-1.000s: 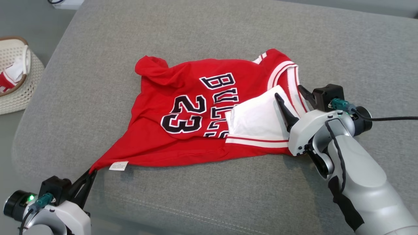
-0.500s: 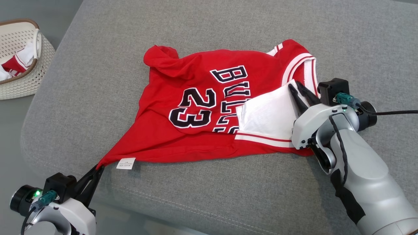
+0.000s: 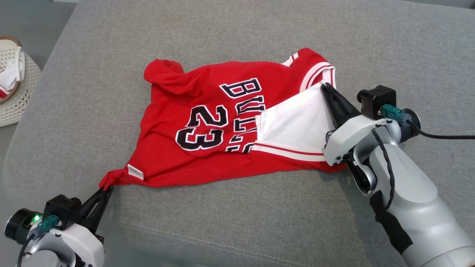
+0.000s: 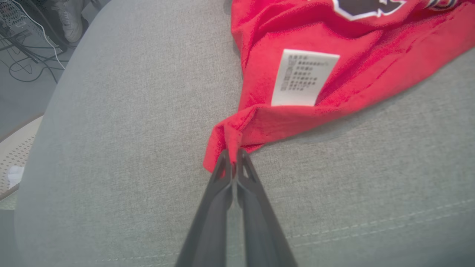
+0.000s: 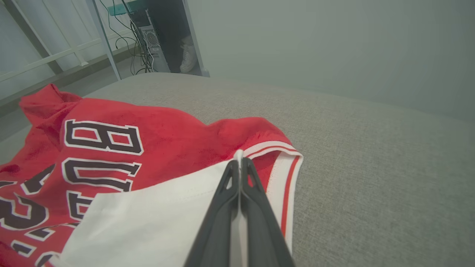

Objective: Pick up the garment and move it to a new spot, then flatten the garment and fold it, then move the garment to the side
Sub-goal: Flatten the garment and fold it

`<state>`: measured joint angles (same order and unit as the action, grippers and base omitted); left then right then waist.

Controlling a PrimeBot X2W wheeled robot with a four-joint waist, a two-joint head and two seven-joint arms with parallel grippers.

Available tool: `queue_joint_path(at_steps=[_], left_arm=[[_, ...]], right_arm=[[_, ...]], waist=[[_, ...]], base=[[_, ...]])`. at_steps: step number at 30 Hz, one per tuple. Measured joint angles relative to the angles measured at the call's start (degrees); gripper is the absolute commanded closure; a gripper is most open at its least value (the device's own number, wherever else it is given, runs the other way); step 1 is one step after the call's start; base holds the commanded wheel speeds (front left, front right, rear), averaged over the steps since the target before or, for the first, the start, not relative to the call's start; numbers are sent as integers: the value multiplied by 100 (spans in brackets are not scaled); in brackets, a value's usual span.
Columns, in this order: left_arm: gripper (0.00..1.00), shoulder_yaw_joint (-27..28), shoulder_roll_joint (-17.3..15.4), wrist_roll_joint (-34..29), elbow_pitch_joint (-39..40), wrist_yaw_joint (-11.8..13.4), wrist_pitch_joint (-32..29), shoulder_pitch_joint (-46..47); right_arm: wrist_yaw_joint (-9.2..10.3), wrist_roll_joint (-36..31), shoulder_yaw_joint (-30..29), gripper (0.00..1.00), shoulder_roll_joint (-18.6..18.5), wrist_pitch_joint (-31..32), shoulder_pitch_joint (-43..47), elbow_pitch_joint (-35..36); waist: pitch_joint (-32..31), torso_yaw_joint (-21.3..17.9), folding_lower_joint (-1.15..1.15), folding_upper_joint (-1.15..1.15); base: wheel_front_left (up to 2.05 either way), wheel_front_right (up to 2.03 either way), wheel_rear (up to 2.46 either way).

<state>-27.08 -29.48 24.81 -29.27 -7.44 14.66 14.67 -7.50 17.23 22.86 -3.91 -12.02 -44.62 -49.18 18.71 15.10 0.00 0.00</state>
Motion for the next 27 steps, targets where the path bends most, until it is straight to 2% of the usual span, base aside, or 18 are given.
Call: queue_joint_path(at_steps=[10,15,20,27], left_arm=[[100,207,-73,-10,456,0,0,24],[100,63,-412,13,891,0,1,528],[100,-333,-773,367,994,0,-8,1093],[100,-711,-1225,815,1093,-1,-352,2360]], right_arm=[[0,-20,-48,100,4,-166,331,845],[0,-47,-118,100,5,-159,403,1517],[0,-64,-52,100,10,52,342,1958],[0,-310,-327,100,5,279,-455,2403]], waist=[[-258,-484,0,0],[-484,-803,0,0],[-648,-1086,0,0],[-864,-1434,0,0]], base=[[0,0,0],[0,0,0],[0,0,0],[0,0,0]])
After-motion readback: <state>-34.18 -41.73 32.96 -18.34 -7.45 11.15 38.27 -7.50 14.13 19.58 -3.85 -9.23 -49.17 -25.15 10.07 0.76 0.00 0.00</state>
